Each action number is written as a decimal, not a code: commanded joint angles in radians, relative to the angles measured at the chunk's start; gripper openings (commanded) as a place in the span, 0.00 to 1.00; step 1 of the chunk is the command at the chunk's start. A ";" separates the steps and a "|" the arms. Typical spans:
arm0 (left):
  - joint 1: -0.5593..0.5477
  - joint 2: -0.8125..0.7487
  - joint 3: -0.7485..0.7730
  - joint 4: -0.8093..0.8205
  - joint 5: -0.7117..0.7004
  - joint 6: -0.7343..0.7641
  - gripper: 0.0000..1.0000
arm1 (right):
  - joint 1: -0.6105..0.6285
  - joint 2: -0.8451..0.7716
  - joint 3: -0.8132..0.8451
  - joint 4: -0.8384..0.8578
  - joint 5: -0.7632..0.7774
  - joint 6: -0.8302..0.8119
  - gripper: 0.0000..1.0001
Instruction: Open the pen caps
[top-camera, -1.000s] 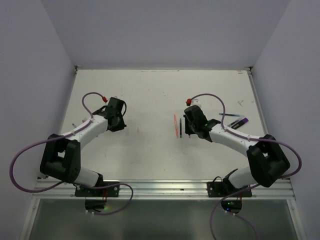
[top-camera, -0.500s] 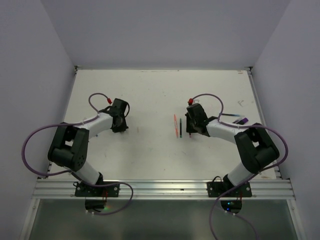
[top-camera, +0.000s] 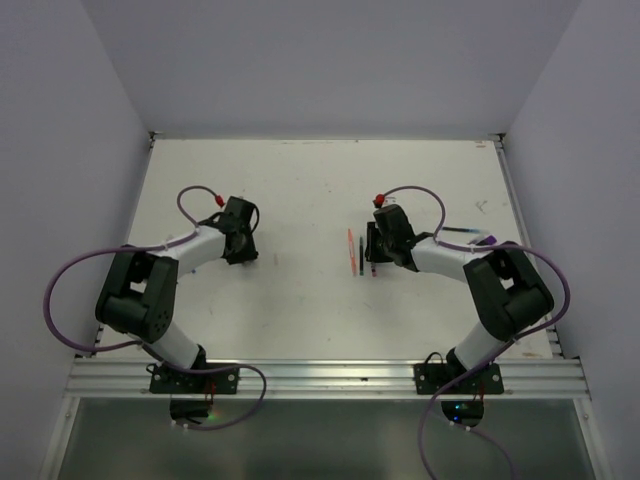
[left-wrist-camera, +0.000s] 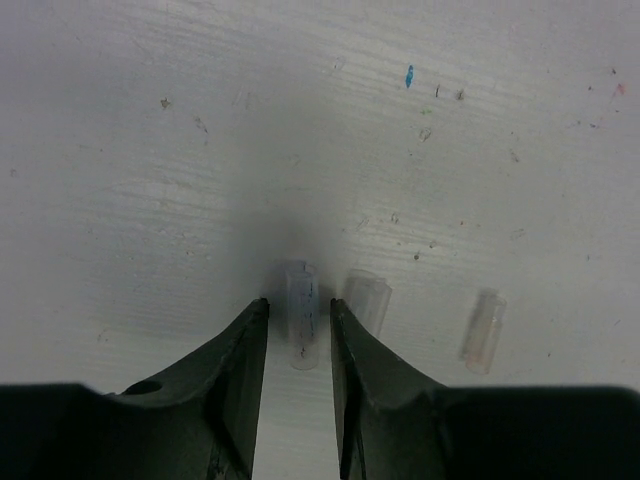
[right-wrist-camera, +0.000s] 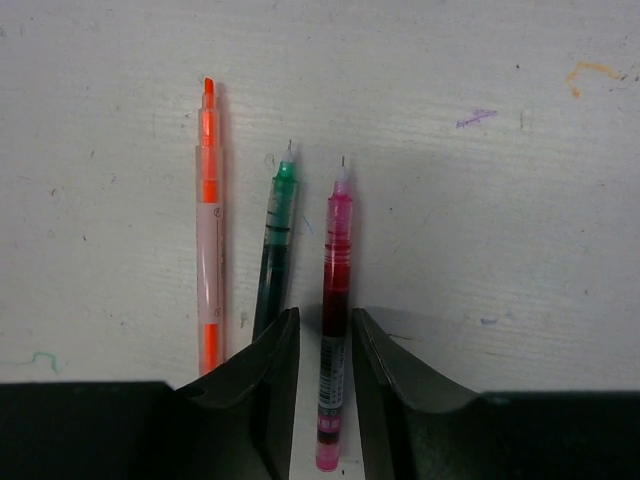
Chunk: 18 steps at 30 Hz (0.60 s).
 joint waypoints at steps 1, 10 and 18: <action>0.000 -0.017 -0.032 0.012 -0.026 -0.013 0.35 | -0.004 0.006 0.019 0.005 -0.009 0.000 0.32; 0.000 -0.144 0.009 -0.080 -0.120 -0.026 0.45 | -0.009 -0.035 0.066 -0.100 0.020 -0.035 0.40; 0.008 -0.238 0.114 -0.175 -0.204 -0.075 0.57 | -0.010 -0.139 0.131 -0.257 0.069 -0.068 0.40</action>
